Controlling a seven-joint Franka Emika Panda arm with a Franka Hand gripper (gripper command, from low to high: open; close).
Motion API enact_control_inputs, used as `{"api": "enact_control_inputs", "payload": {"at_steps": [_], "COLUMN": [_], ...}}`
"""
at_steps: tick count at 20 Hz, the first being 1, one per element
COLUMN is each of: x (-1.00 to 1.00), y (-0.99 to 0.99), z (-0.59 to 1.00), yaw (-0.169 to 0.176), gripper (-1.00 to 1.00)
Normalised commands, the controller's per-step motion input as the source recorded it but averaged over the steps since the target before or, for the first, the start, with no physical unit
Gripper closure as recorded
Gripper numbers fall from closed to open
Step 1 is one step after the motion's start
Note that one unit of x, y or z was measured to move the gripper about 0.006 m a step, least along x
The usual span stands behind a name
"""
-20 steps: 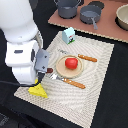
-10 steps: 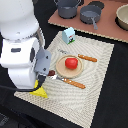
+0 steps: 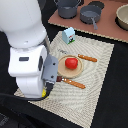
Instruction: Interact with the objects in diverse but meaningful ways.
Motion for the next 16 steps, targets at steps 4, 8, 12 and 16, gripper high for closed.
{"api": "enact_control_inputs", "payload": {"at_steps": [4,8,12,16], "x": [1.00,0.99,0.96,0.98], "y": [-0.18,-0.13,-0.09,-0.06], "z": [0.25,0.15,0.12,0.14], "yaw": [0.000,-0.001,0.000,-0.006], "gripper": [1.00,1.00,1.00,1.00]}}
